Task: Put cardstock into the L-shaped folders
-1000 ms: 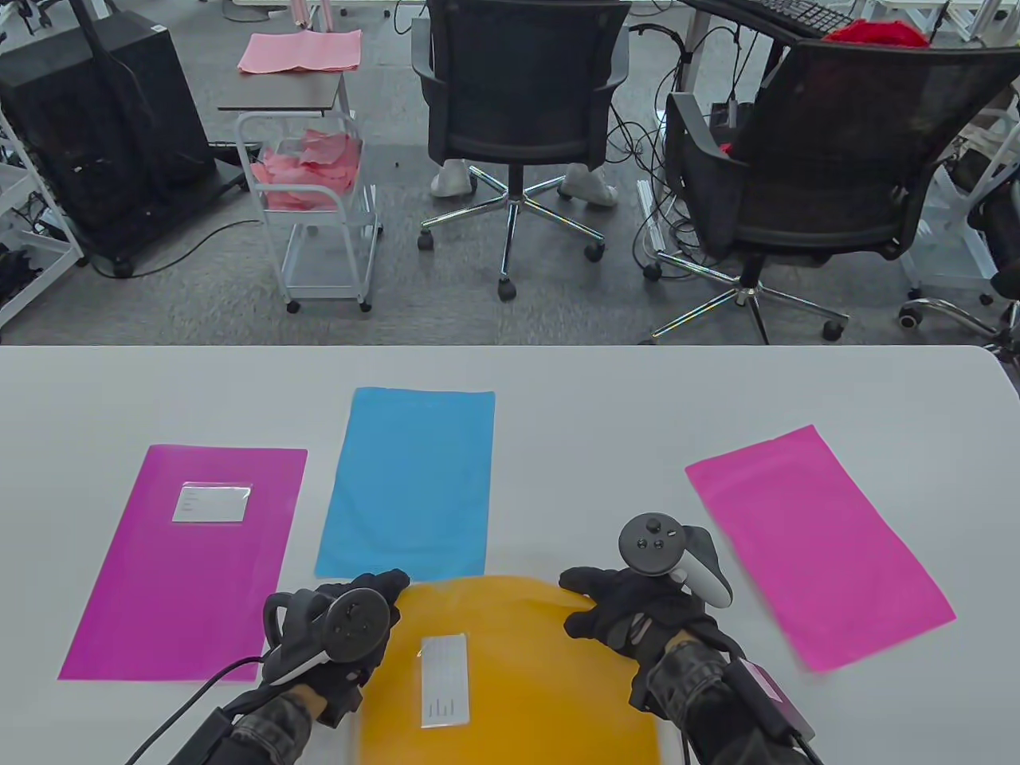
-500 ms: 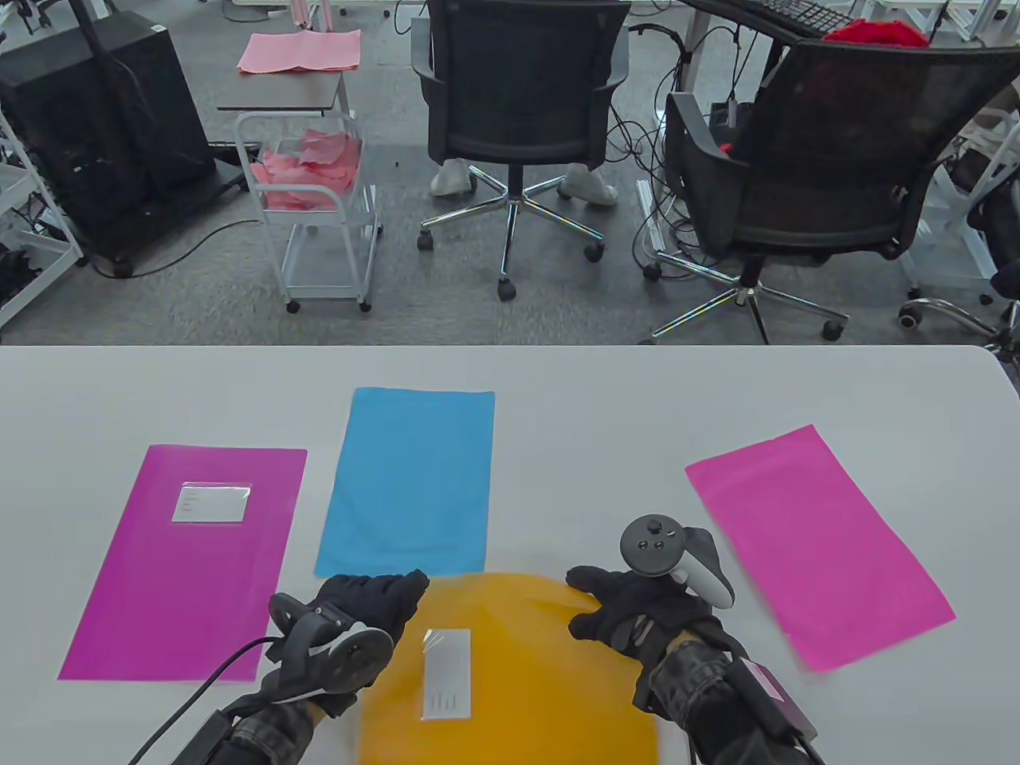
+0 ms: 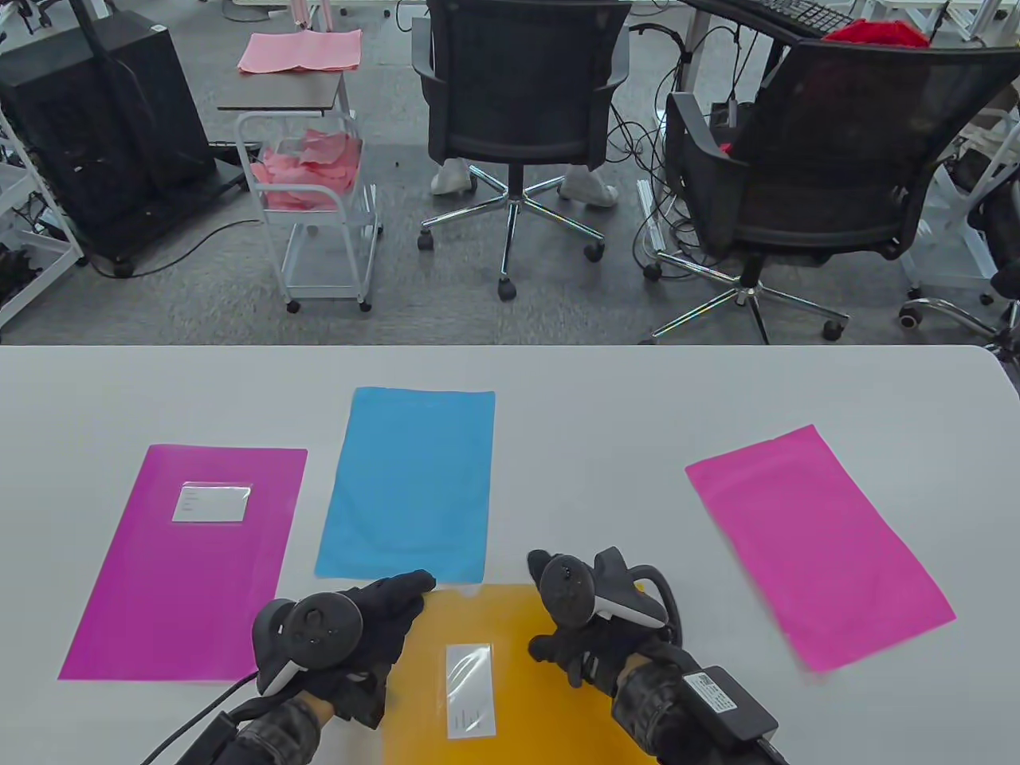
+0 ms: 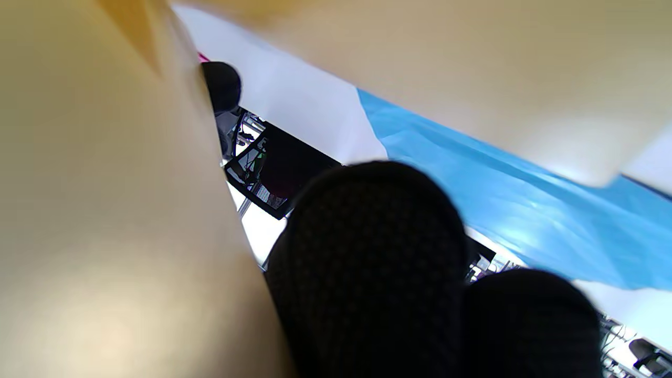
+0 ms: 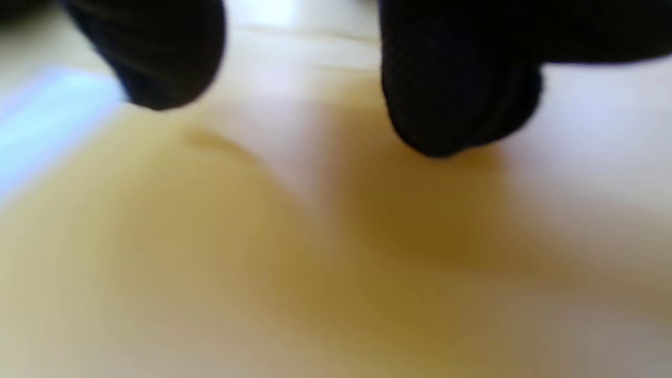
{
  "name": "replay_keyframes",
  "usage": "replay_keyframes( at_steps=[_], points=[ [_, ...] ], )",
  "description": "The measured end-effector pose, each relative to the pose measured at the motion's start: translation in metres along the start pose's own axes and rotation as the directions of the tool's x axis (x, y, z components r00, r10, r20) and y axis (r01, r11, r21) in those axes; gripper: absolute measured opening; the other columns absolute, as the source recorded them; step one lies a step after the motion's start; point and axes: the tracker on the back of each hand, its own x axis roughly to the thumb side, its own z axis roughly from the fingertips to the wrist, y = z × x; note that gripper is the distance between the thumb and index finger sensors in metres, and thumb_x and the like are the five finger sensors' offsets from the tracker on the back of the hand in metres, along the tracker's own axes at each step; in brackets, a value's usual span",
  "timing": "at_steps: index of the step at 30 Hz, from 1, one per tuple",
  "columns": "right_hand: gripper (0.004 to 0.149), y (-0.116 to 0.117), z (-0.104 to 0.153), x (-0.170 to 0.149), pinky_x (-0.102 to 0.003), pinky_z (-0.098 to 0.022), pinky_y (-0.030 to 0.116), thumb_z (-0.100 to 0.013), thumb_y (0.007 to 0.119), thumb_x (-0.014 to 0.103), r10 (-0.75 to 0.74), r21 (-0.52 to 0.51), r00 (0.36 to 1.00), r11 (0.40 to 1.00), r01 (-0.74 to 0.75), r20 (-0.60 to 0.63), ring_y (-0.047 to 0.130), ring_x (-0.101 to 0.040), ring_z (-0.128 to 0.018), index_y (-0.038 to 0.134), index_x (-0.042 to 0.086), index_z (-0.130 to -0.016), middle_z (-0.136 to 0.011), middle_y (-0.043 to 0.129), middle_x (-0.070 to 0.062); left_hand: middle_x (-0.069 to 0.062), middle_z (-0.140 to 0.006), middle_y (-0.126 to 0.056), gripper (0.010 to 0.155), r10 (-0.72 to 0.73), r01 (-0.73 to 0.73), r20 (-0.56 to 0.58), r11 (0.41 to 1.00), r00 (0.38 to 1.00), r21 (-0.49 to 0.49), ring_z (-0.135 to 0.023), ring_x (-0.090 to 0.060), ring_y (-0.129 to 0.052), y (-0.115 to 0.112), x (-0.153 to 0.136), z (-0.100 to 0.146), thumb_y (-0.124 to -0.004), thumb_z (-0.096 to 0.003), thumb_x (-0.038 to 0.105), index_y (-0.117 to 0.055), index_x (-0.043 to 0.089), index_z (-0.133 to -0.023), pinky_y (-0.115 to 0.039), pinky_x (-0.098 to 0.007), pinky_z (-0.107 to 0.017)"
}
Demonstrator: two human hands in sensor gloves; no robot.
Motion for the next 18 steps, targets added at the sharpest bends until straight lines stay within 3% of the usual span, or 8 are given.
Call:
replay_keyframes(
  at_steps=[2,4,8,10,11,13,15,18],
  points=[
    [0.096,-0.004,0.002,-0.002,-0.034,-0.015,0.086,-0.034,0.081,0.049,0.066,-0.003,0.998,0.998,-0.066,0.001,0.091,-0.024,-0.032,0.008,0.021,-0.091,-0.094,0.043,-0.02,-0.004,-0.058,-0.106,0.038,0.071,-0.071,-0.043,0.997,0.997,-0.007,-0.029,-0.013,-0.117,0.001,-0.006,-0.001,-0.084,-0.0421,0.035,-0.089,0.025,-0.078,-0.096,-0.038,-0.03],
    [0.09,-0.016,0.006,-0.012,-0.031,-0.011,0.086,-0.029,0.082,0.049,0.127,-0.163,0.99,0.977,-0.135,-0.061,0.093,-0.022,-0.027,0.026,0.02,-0.093,-0.083,0.056,-0.017,-0.004,-0.057,-0.106,0.038,0.169,-0.168,-0.105,0.986,0.98,0.014,-0.028,-0.012,-0.117,0.002,-0.013,-0.002,-0.084,-0.0418,0.035,-0.09,0.025,-0.078,-0.097,-0.038,-0.03],
    [0.051,-0.036,0.013,-0.036,-0.035,-0.003,0.087,-0.03,0.083,0.039,-0.079,-0.235,0.996,0.97,0.067,-0.045,0.097,-0.025,-0.017,0.067,0.018,-0.074,-0.068,0.077,-0.018,-0.002,-0.058,-0.107,0.038,0.283,-0.29,-0.196,0.957,0.939,-0.011,-0.03,-0.01,-0.119,0.0,-0.026,-0.003,-0.083,-0.043,0.038,-0.089,0.025,-0.079,-0.098,-0.036,-0.03],
    [0.046,-0.041,0.016,-0.042,-0.031,-0.003,0.09,-0.033,0.08,0.039,-0.151,-0.227,0.988,0.963,0.147,-0.001,0.1,-0.022,-0.016,0.069,0.019,-0.073,-0.068,0.083,-0.016,-0.001,-0.064,-0.105,0.049,0.458,-0.494,-0.284,0.867,0.843,-0.068,-0.035,-0.014,-0.119,-0.008,-0.036,-0.004,-0.076,-0.047,0.045,-0.075,0.026,-0.092,-0.097,-0.038,-0.033],
    [0.045,-0.042,0.017,-0.047,-0.032,-0.004,0.091,-0.033,0.079,0.039,-0.225,-0.202,0.974,0.954,0.222,0.009,0.101,-0.021,-0.017,0.069,0.02,-0.072,-0.058,0.088,-0.015,-0.003,-0.072,-0.1,0.066,0.529,-0.594,-0.33,0.793,0.782,-0.137,-0.04,-0.015,-0.118,-0.014,-0.042,-0.004,-0.074,-0.0468,0.055,-0.057,0.024,-0.103,-0.095,-0.039,-0.036],
    [0.044,-0.041,0.016,-0.055,-0.034,-0.004,0.089,-0.034,0.079,0.038,-0.449,-0.112,0.891,0.884,0.453,0.061,0.1,-0.022,-0.015,0.071,0.019,-0.072,-0.053,0.088,-0.015,-0.016,-0.092,-0.08,0.107,0.63,-0.773,-0.452,0.553,0.632,-0.31,-0.061,-0.028,-0.109,-0.026,-0.051,0.001,-0.064,-0.0429,0.081,-0.016,0.011,-0.108,-0.085,-0.048,-0.049],
    [0.042,-0.042,0.015,-0.061,-0.031,0.0,0.087,-0.036,0.079,0.039,-0.528,-0.034,0.845,0.846,0.532,0.081,0.098,-0.019,-0.009,0.073,0.018,-0.071,-0.048,0.09,-0.014,-0.029,-0.106,-0.052,0.119,0.657,-0.854,-0.551,0.336,0.515,-0.398,-0.089,-0.048,-0.086,-0.034,-0.057,0.009,-0.055,-0.0407,0.092,0.008,0.013,-0.104,-0.068,-0.061,-0.062],
    [0.042,-0.043,0.014,-0.067,-0.028,0.002,0.086,-0.036,0.078,0.042,-0.581,-0.024,0.809,0.811,0.585,0.09,0.096,-0.014,-0.006,0.073,0.019,-0.071,-0.045,0.09,-0.011,-0.035,-0.111,-0.031,0.121,0.594,-0.82,-0.572,0.331,0.566,-0.467,-0.102,-0.059,-0.054,-0.035,-0.062,0.014,-0.044,-0.0377,0.099,0.015,0.014,-0.101,-0.052,-0.069,-0.068]
  ],
)
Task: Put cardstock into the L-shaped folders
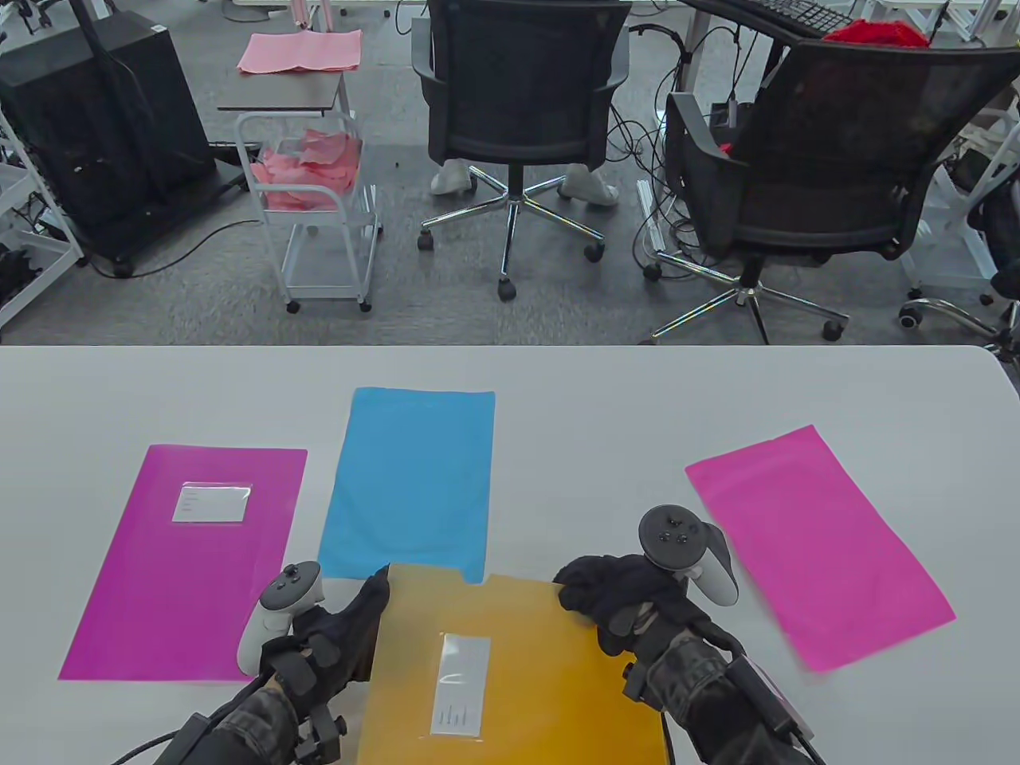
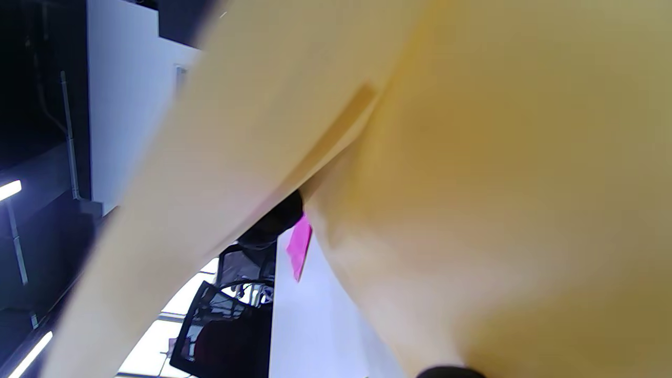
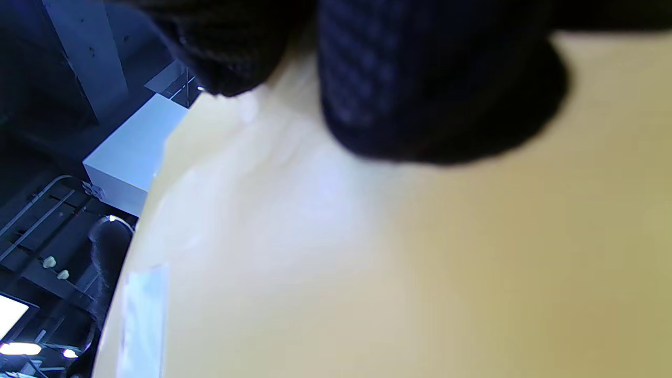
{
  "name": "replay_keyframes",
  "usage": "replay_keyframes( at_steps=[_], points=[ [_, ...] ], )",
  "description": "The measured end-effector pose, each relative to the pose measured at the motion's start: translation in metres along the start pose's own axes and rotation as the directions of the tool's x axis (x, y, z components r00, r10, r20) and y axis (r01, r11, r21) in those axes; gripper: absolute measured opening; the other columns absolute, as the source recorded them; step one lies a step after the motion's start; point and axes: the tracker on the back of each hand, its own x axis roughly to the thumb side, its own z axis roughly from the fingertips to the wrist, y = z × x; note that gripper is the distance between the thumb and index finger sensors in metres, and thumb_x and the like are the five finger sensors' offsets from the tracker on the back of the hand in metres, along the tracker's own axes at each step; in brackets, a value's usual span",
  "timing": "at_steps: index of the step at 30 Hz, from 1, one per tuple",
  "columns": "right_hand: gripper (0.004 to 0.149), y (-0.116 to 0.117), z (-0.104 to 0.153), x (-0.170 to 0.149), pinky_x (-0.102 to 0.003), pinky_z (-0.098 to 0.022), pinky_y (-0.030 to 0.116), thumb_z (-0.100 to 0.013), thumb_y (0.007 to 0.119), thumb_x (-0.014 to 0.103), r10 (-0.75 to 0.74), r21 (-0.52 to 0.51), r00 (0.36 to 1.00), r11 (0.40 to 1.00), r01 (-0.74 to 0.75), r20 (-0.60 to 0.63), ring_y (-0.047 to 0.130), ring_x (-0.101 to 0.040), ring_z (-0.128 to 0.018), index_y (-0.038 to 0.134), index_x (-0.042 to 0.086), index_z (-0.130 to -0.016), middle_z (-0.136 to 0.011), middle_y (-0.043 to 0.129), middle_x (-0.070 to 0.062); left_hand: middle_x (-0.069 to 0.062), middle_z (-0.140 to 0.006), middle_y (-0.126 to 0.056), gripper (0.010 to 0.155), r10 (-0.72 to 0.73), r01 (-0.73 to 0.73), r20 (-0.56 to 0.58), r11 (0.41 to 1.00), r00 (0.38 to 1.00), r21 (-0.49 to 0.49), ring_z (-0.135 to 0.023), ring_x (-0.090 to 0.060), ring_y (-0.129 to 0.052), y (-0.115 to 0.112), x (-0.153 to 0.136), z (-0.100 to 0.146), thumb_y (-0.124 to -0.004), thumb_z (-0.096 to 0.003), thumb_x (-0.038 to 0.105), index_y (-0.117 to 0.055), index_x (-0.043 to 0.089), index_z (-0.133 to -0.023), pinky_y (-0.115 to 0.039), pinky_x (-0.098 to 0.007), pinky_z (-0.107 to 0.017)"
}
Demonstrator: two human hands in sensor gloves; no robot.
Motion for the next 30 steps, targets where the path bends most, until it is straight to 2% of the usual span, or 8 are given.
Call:
replay_keyframes(
  at_steps=[6,10,13,16,19,24,28,30],
  points=[
    [0.042,-0.005,0.001,-0.001,-0.028,0.002,0.086,-0.037,0.077,0.043,0.149,-0.04,0.988,0.988,-0.151,-0.051,0.096,-0.014,-0.006,0.073,0.019,-0.071,-0.045,0.09,-0.01,-0.032,-0.113,-0.027,0.114,-0.145,0.132,0.057,0.972,0.988,0.192,-0.104,-0.063,-0.039,0.013,0.018,0.007,-0.046,-0.04,0.094,0.008,0.017,-0.104,-0.041,-0.075,-0.067],
    [0.043,-0.012,0.002,-0.005,-0.029,0.002,0.086,-0.037,0.077,0.042,0.154,-0.067,0.984,0.985,-0.16,-0.086,0.097,-0.015,-0.006,0.073,0.018,-0.071,-0.045,0.09,-0.011,-0.027,-0.113,-0.042,0.104,-0.499,0.477,-0.043,0.792,0.865,0.381,-0.101,-0.059,-0.061,0.033,0.041,0.008,-0.058,-0.0458,0.082,-0.004,0.019,-0.108,-0.05,-0.075,-0.064],
    [0.043,-0.018,0.005,-0.009,-0.029,0.002,0.086,-0.037,0.077,0.042,0.171,-0.082,0.979,0.98,-0.18,-0.111,0.097,-0.016,-0.006,0.073,0.017,-0.071,-0.045,0.091,-0.011,-0.022,-0.113,-0.042,0.099,-0.727,0.77,-0.272,0.543,0.631,0.335,-0.104,-0.053,-0.06,0.043,0.056,-0.003,-0.076,-0.048,0.062,-0.007,0.022,-0.106,-0.05,-0.074,-0.065],
    [0.043,-0.022,0.007,-0.014,-0.031,0.001,0.087,-0.037,0.077,0.042,0.175,-0.088,0.974,0.978,-0.188,-0.145,0.098,-0.017,-0.007,0.073,0.017,-0.071,-0.046,0.09,-0.012,-0.019,-0.114,-0.034,0.102,-0.844,0.973,-0.485,0.208,0.229,0.098,-0.107,-0.052,-0.05,0.049,0.06,-0.022,-0.078,-0.0462,0.062,-0.006,0.021,-0.105,-0.048,-0.073,-0.067],
    [0.043,-0.024,0.008,-0.018,-0.031,0.001,0.087,-0.037,0.077,0.042,0.18,-0.085,0.969,0.977,-0.196,-0.172,0.098,-0.018,-0.007,0.073,0.016,-0.071,-0.046,0.09,-0.013,-0.017,-0.114,-0.016,0.108,-0.843,0.992,-0.537,0.062,-0.005,-0.106,-0.11,-0.051,-0.028,0.051,0.053,-0.042,-0.078,-0.0427,0.068,-0.002,0.023,-0.104,-0.041,-0.073,-0.07],
    [0.043,-0.025,0.008,-0.02,-0.031,0.001,0.087,-0.037,0.077,0.042,0.177,-0.087,0.967,0.977,-0.195,-0.183,0.098,-0.018,-0.007,0.072,0.016,-0.072,-0.046,0.09,-0.013,-0.01,-0.112,-0.003,0.108,-0.832,0.988,-0.548,0.14,0.083,-0.063,-0.108,-0.046,-0.011,0.061,0.05,-0.063,-0.073,-0.0392,0.074,0.002,0.028,-0.102,-0.03,-0.072,-0.072],
    [0.043,-0.026,0.007,-0.022,-0.031,0.001,0.087,-0.037,0.077,0.041,0.171,-0.078,0.967,0.979,-0.188,-0.189,0.098,-0.018,-0.007,0.072,0.016,-0.072,-0.046,0.09,-0.013,0.001,-0.116,-0.024,0.087,-0.788,0.962,-0.6,0.251,0.139,-0.106,-0.111,-0.039,-0.033,0.065,0.046,-0.072,-0.073,-0.0394,0.066,-0.027,0.038,-0.108,-0.04,-0.069,-0.074],
    [0.043,-0.026,0.008,-0.022,-0.032,0.0,0.087,-0.037,0.077,0.041,0.164,-0.078,0.967,0.98,-0.182,-0.193,0.098,-0.018,-0.007,0.072,0.016,-0.072,-0.046,0.09,-0.013,-0.001,-0.113,-0.051,0.073,-0.828,0.998,-0.559,0.061,0.048,-0.005,-0.104,-0.04,-0.061,0.057,0.054,-0.073,-0.078,-0.0403,0.059,-0.05,0.038,-0.105,-0.054,-0.066,-0.071]
  ],
)
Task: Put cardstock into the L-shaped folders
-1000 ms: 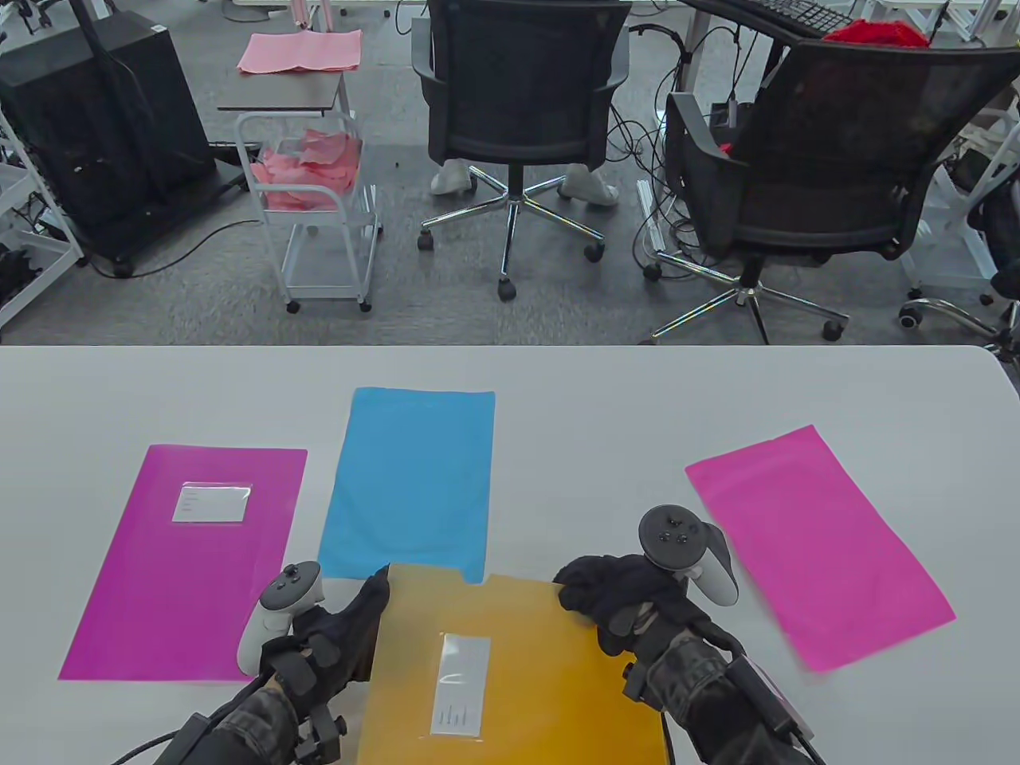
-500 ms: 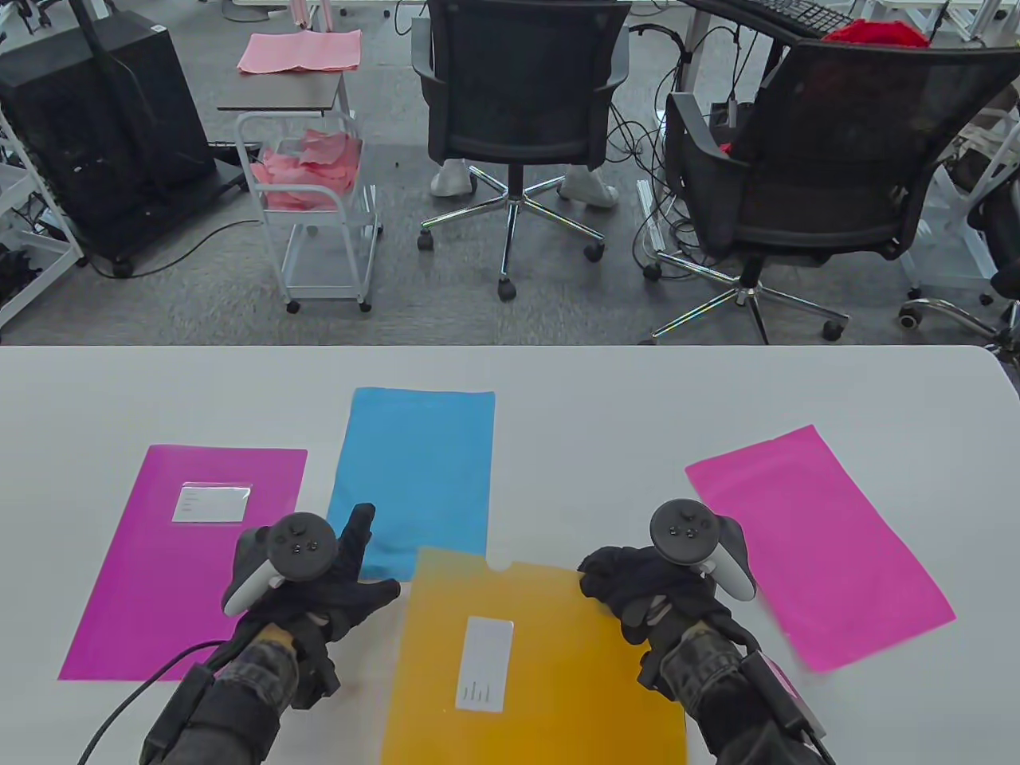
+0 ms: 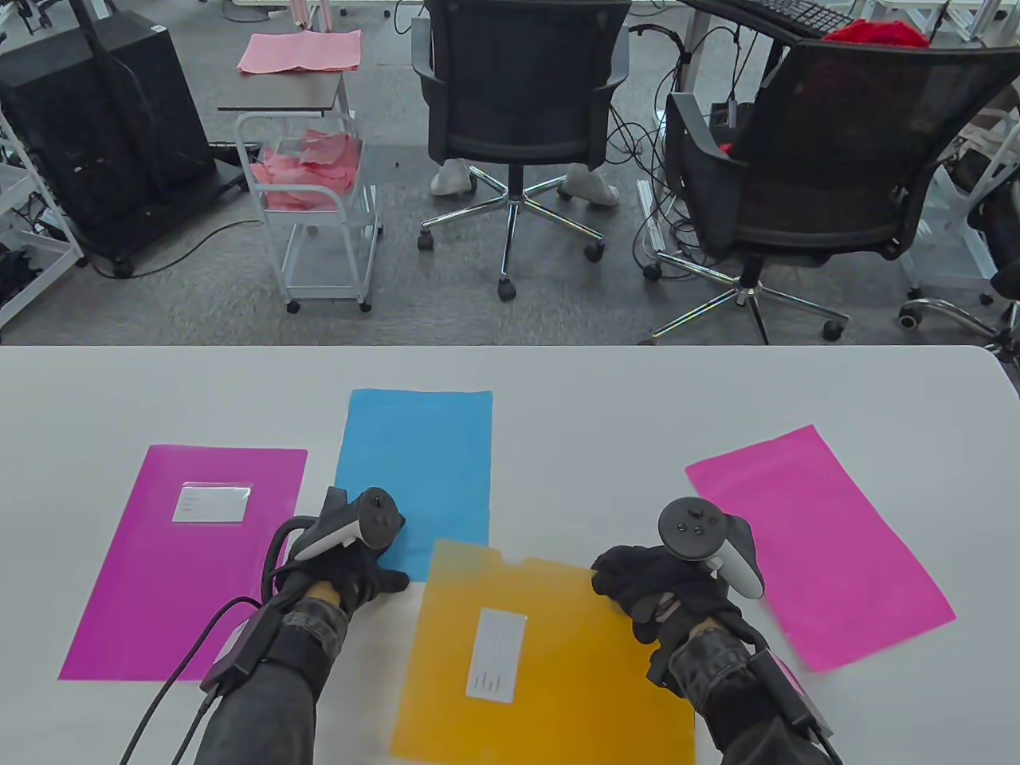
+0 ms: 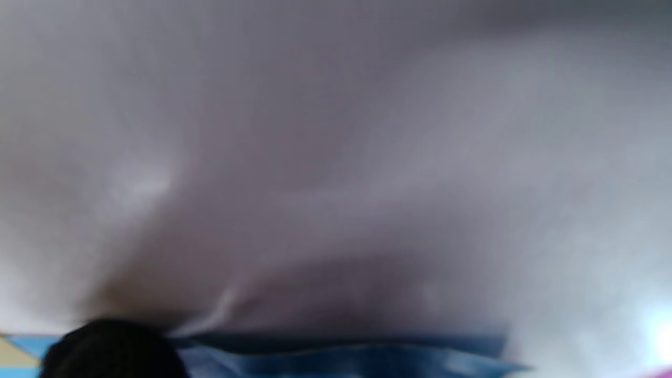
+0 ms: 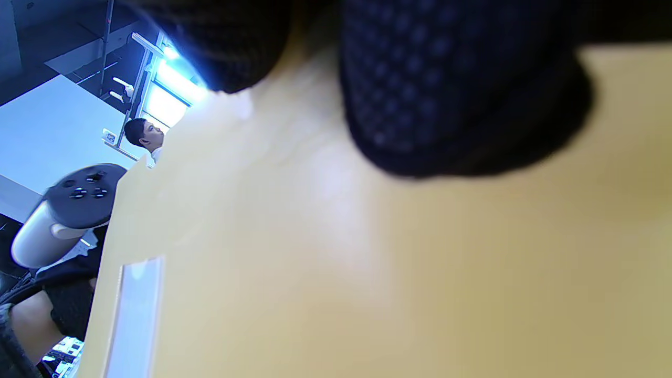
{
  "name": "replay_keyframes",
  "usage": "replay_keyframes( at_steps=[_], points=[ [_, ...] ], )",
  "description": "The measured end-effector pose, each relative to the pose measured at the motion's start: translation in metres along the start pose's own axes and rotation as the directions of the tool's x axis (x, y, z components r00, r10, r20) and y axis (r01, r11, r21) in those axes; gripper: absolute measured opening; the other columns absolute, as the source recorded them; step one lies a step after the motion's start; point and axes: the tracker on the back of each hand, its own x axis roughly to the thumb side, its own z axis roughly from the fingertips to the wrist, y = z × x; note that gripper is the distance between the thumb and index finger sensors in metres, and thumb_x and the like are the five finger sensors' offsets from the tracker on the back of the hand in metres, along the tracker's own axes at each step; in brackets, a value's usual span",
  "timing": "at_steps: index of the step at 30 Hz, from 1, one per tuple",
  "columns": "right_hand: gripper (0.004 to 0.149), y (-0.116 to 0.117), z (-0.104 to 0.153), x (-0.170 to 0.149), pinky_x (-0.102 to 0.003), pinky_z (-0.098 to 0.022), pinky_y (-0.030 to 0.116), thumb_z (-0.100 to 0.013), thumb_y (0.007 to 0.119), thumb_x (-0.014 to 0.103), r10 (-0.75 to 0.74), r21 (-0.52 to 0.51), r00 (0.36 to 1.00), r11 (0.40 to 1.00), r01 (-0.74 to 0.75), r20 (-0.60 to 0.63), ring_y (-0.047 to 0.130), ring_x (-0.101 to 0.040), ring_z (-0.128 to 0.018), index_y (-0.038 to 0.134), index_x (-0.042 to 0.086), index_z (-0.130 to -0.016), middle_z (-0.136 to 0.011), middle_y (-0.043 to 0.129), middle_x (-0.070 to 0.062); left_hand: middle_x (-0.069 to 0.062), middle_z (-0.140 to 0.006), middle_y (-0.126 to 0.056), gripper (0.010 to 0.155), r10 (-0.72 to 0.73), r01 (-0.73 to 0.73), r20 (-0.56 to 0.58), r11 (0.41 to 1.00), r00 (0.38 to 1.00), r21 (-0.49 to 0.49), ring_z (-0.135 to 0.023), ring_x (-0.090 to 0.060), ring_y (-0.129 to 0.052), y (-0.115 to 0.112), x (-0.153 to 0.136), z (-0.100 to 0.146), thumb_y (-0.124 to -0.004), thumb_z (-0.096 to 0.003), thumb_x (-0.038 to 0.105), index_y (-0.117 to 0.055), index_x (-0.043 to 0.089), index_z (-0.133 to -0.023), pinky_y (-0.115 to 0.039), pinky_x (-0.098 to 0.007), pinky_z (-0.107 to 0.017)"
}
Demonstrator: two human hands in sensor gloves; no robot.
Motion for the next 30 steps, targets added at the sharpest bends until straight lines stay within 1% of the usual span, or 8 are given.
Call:
replay_keyframes(
  at_steps=[3,10,13,16,18,24,28,30],
  points=[
    [0.043,-0.001,0.0,-0.001,-0.031,0.001,0.087,-0.037,0.077,0.042,-0.01,-0.006,1.0,1.0,0.01,-0.005,0.098,-0.018,-0.007,0.072,0.016,-0.072,-0.046,0.09,-0.013,-0.003,-0.103,-0.072,0.062,-0.171,0.168,0.023,0.982,0.985,0.087,-0.091,-0.036,-0.087,0.003,0.01,0.005,-0.076,-0.0411,0.056,-0.063,0.036,-0.099,-0.069,-0.059,-0.067],
    [0.044,-0.003,0.002,-0.003,-0.031,0.0,0.087,-0.037,0.077,0.042,-0.019,-0.009,1.0,1.0,0.019,-0.015,0.098,-0.018,-0.008,0.072,0.016,-0.072,-0.046,0.09,-0.013,-0.004,-0.087,-0.094,0.044,0.028,-0.057,0.094,0.946,0.995,0.319,-0.076,-0.036,-0.102,0.011,0.005,0.029,-0.08,-0.0436,0.045,-0.087,0.029,-0.084,-0.076,-0.058,-0.059],
    [0.044,-0.003,0.002,-0.003,-0.031,0.001,0.087,-0.037,0.077,0.042,-0.028,-0.009,1.0,1.0,0.028,-0.013,0.098,-0.018,-0.007,0.072,0.016,-0.072,-0.046,0.09,-0.013,-0.003,-0.082,-0.099,0.043,0.109,-0.159,0.134,0.875,0.985,0.457,-0.071,-0.033,-0.106,0.03,-0.005,0.049,-0.079,-0.0429,0.045,-0.089,0.028,-0.081,-0.08,-0.056,-0.056],
    [0.043,-0.005,0.003,-0.004,-0.032,0.0,0.087,-0.037,0.077,0.042,-0.034,-0.012,0.999,0.999,0.034,-0.009,0.098,-0.019,-0.008,0.072,0.016,-0.072,-0.046,0.09,-0.013,-0.004,-0.082,-0.098,0.043,0.386,-0.455,0.245,0.697,0.889,0.554,-0.07,-0.034,-0.106,0.061,-0.022,0.08,-0.079,-0.0436,0.044,-0.088,0.026,-0.081,-0.08,-0.057,-0.056],
    [0.043,-0.007,0.003,-0.007,-0.032,0.0,0.087,-0.037,0.077,0.041,-0.044,-0.02,0.999,0.999,0.044,-0.015,0.098,-0.019,-0.008,0.072,0.016,-0.072,-0.047,0.09,-0.014,-0.004,-0.081,-0.099,0.043,0.557,-0.642,0.34,0.542,0.758,0.543,-0.069,-0.033,-0.107,0.077,-0.037,0.1,-0.078,-0.044,0.045,-0.088,0.026,-0.081,-0.08,-0.056,-0.055],
    [0.043,-0.016,0.008,-0.012,-0.033,-0.001,0.087,-0.037,0.077,0.041,-0.089,-0.077,0.996,0.993,0.089,-0.005,0.098,-0.02,-0.009,0.072,0.016,-0.072,-0.047,0.09,-0.014,-0.008,-0.082,-0.098,0.043,0.832,-0.981,0.545,-0.008,0.1,0.192,-0.069,-0.033,-0.107,0.079,-0.077,0.131,-0.077,-0.0464,0.044,-0.086,0.025,-0.084,-0.079,-0.056,-0.057],
    [0.043,-0.021,0.011,-0.015,-0.033,-0.001,0.087,-0.037,0.077,0.041,-0.108,-0.107,0.994,0.988,0.108,0.002,0.098,-0.02,-0.009,0.073,0.016,-0.072,-0.047,0.09,-0.014,-0.008,-0.075,-0.101,0.043,0.873,-0.972,0.451,-0.23,-0.185,0.048,-0.06,-0.031,-0.11,0.044,-0.099,0.127,-0.076,-0.0478,0.043,-0.085,0.022,-0.085,-0.082,-0.054,-0.054],
    [0.043,-0.021,0.011,-0.015,-0.033,-0.001,0.087,-0.037,0.077,0.041,-0.113,-0.107,0.994,0.988,0.113,0.004,0.098,-0.02,-0.009,0.073,0.016,-0.072,-0.047,0.09,-0.014,-0.007,-0.073,-0.102,0.043,0.907,-0.972,0.368,-0.234,-0.205,0.036,-0.058,-0.029,-0.111,0.02,-0.106,0.12,-0.075,-0.0484,0.044,-0.085,0.022,-0.085,-0.083,-0.052,-0.052]
  ],
)
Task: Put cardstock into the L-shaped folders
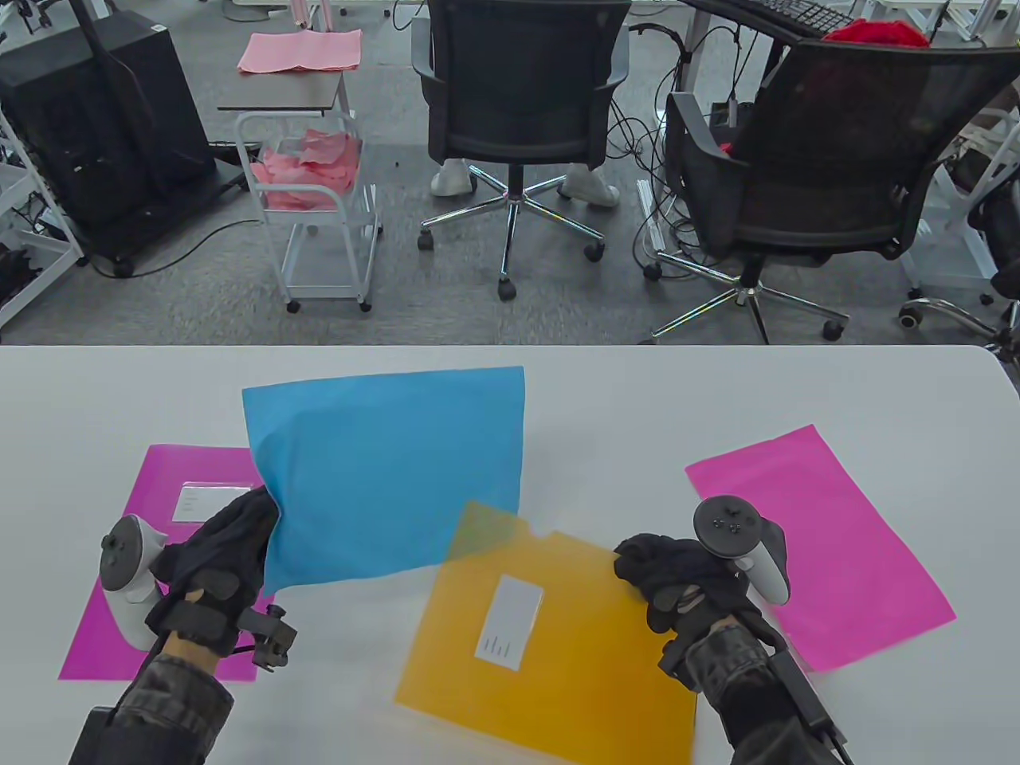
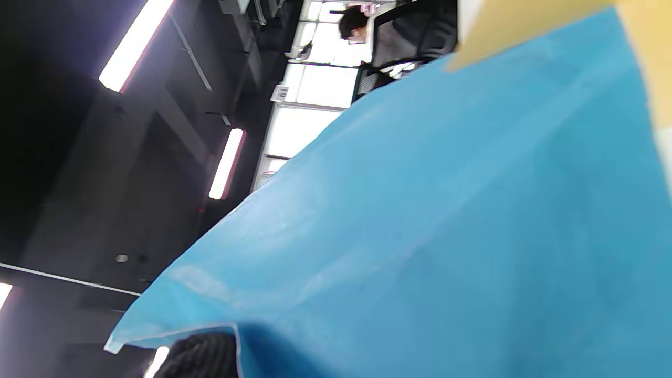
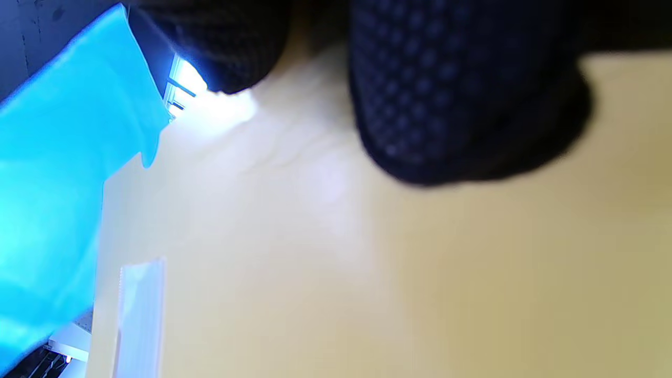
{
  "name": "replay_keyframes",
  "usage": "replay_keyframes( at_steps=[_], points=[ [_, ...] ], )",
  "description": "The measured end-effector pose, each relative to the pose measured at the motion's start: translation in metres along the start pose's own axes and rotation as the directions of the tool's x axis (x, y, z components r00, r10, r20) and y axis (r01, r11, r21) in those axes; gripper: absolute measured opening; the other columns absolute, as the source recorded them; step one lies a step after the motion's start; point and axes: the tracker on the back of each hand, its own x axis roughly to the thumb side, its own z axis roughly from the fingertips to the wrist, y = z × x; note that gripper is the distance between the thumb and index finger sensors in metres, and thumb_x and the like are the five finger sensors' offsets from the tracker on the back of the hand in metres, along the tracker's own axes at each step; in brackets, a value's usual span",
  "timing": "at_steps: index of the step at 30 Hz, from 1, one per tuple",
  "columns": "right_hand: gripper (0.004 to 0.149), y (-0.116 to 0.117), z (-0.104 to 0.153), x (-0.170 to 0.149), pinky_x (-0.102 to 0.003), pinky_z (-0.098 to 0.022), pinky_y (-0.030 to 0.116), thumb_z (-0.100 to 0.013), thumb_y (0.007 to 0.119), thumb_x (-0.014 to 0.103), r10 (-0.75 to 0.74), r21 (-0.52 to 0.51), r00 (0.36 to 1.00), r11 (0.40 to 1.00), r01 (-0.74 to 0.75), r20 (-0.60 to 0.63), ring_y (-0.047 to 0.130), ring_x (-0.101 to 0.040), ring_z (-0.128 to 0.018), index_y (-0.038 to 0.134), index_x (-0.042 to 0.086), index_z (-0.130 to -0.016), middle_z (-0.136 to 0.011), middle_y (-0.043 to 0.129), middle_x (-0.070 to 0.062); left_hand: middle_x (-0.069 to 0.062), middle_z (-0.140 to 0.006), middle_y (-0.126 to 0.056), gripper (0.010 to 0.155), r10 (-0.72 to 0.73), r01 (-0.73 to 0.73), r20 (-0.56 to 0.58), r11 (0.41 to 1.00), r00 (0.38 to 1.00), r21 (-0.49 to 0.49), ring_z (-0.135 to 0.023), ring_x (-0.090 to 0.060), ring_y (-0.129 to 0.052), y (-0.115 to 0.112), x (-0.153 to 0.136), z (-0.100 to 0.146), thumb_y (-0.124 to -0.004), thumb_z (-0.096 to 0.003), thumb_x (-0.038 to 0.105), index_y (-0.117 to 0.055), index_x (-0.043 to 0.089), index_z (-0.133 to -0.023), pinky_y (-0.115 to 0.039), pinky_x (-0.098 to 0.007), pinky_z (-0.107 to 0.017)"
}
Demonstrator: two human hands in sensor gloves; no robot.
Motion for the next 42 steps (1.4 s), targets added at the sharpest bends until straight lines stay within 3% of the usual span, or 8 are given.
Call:
replay_keyframes(
  at_steps=[5,11,16,23,28,33,39,42],
  points=[
    [0.043,0.004,0.0,0.006,-0.032,-0.001,0.087,-0.037,0.077,0.041,0.04,-0.048,0.999,0.998,-0.041,-0.005,0.098,-0.019,-0.009,0.072,0.016,-0.072,-0.047,0.09,-0.014,-0.01,-0.072,-0.101,0.047,-0.116,0.094,-0.317,0.992,0.941,-0.082,-0.055,-0.032,-0.111,-0.001,-0.06,0.003,-0.074,-0.0506,0.042,-0.079,0.017,-0.09,-0.082,-0.054,-0.05],
    [0.043,0.015,0.002,0.017,-0.032,0.0,0.087,-0.037,0.077,0.042,0.223,-0.117,0.97,0.965,-0.234,-0.097,0.098,-0.018,-0.008,0.072,0.016,-0.072,-0.046,0.09,-0.012,-0.023,-0.102,-0.068,0.084,-0.244,0.14,-0.272,0.926,0.931,-0.351,-0.081,-0.046,-0.091,-0.035,-0.071,0.0,-0.061,-0.0524,0.067,-0.032,0.013,-0.11,-0.066,-0.063,-0.061],
    [0.043,0.019,0.002,0.02,-0.03,0.0,0.086,-0.036,0.077,0.042,0.163,-0.145,0.983,0.974,-0.173,-0.08,0.097,-0.017,-0.007,0.074,0.017,-0.07,-0.045,0.091,-0.011,-0.01,-0.074,-0.099,0.045,-0.679,0.598,-0.184,0.721,0.711,-0.35,-0.056,-0.035,-0.109,-0.051,-0.065,-0.001,-0.071,-0.0514,0.038,-0.077,0.017,-0.091,-0.079,-0.057,-0.051],
    [0.043,0.024,0.001,0.027,-0.028,-0.001,0.087,-0.037,0.075,0.043,0.149,-0.074,0.988,0.987,-0.146,0.032,0.097,-0.014,-0.009,0.072,0.018,-0.071,-0.047,0.09,-0.009,-0.014,-0.092,-0.082,0.042,-0.794,0.653,-0.074,0.545,0.604,-0.527,-0.079,-0.043,-0.088,-0.084,-0.074,0.0,-0.074,-0.0494,0.039,-0.082,0.015,-0.083,-0.064,-0.063,-0.06],
    [0.043,0.022,0.002,0.029,-0.03,-0.001,0.086,-0.036,0.076,0.042,0.091,-0.064,0.992,0.994,-0.086,0.092,0.097,-0.016,-0.008,0.073,0.018,-0.071,-0.047,0.09,-0.011,-0.02,-0.098,-0.073,0.067,-0.758,0.655,-0.174,0.637,0.629,-0.407,-0.081,-0.047,-0.084,-0.067,-0.069,0.001,-0.077,-0.0463,0.057,-0.066,0.016,-0.098,-0.066,-0.063,-0.058],
    [0.043,0.027,0.001,0.036,-0.03,-0.001,0.087,-0.036,0.076,0.042,0.083,-0.037,0.985,0.996,-0.078,0.152,0.097,-0.017,-0.009,0.073,0.018,-0.071,-0.047,0.09,-0.011,-0.02,-0.099,-0.072,0.094,-0.638,0.445,-0.296,0.734,0.71,-0.513,-0.072,-0.041,-0.096,-0.058,-0.084,0.002,-0.074,-0.0461,0.068,-0.034,0.008,-0.108,-0.075,-0.058,-0.053],
    [0.043,0.036,0.002,0.044,-0.029,-0.001,0.087,-0.037,0.076,0.043,0.083,-0.038,0.985,0.996,-0.078,0.15,0.097,-0.016,-0.009,0.072,0.018,-0.071,-0.047,0.09,-0.01,-0.006,-0.065,-0.102,0.046,-0.486,0.338,-0.379,0.855,0.788,-0.392,-0.044,-0.028,-0.112,-0.076,-0.096,0.007,-0.085,-0.0477,0.033,-0.076,0.01,-0.087,-0.087,-0.05,-0.039],
    [0.043,0.037,0.001,0.044,-0.029,-0.001,0.087,-0.037,0.076,0.043,0.107,-0.024,0.983,0.994,-0.104,0.15,0.097,-0.015,-0.009,0.072,0.018,-0.071,-0.047,0.09,-0.01,0.004,-0.053,-0.102,0.044,-0.707,0.565,-0.22,0.682,0.672,-0.463,-0.035,-0.018,-0.112,-0.088,-0.094,0.003,-0.093,-0.0421,0.045,-0.081,0.02,-0.075,-0.089,-0.045,-0.038]
  ],
)
